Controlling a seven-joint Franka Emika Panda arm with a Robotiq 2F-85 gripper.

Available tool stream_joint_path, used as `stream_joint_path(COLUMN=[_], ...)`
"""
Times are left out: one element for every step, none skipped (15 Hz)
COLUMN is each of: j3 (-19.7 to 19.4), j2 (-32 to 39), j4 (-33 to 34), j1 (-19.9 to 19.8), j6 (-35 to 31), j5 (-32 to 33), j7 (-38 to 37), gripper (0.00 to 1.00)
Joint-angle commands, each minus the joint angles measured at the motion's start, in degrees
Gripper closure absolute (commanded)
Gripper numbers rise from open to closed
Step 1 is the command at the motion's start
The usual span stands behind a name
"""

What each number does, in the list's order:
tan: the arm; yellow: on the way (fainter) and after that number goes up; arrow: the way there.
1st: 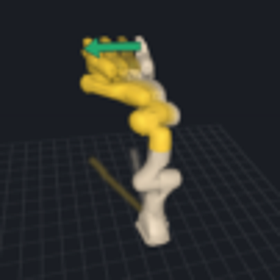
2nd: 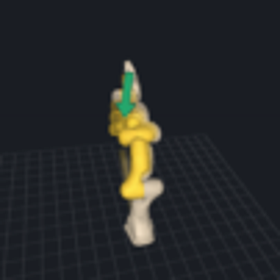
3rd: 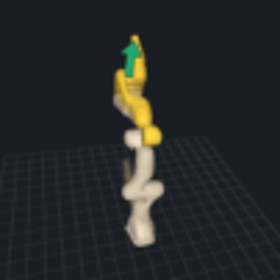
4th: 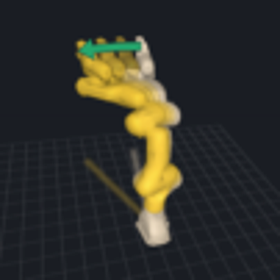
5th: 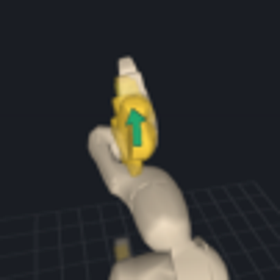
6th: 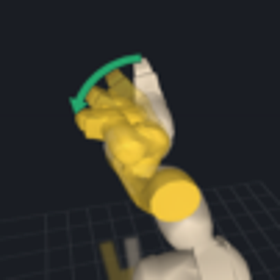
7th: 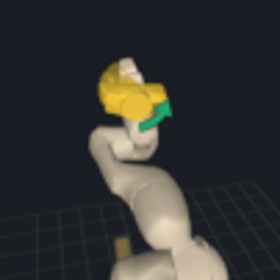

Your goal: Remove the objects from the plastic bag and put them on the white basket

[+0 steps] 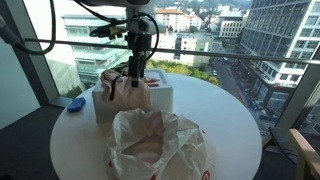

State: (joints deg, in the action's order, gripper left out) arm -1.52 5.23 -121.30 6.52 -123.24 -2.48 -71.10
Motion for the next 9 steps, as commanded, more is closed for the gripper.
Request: stream_joint_path(j3=[0.52,0.61,0.66,0.67,0.6,0.57,1.12,1.13,1.16], j2=[-8.95,-10.52,-11.75,-12.21,-12.04,-10.95,-9.45,-9.51,-9.36], j4=[-13.68,-16.34,-18.66,-20.43,-21.58,-22.34,-18.96,-19.9,-19.96], j1=[-2.93,-3.45,-3.91,-4.35,-4.72,-5.02,-5.06,-5.28,-5.36], j6=[-6.6,-8.12,-10.18,-12.51,-14.3,-16.04,-12.05,-12.56,-12.53], j5=[-6.24,-7.2,-7.31,-7.07,-7.72,-8.0,-6.11,-6.12,-6.1], j7=[1.0,1.17,1.31,1.58,2.82,3.25,1.16,1.26,1.26], gripper=[0.0,0.0,0.0,0.0,0.0,0.0,0.0,0.0,0.0])
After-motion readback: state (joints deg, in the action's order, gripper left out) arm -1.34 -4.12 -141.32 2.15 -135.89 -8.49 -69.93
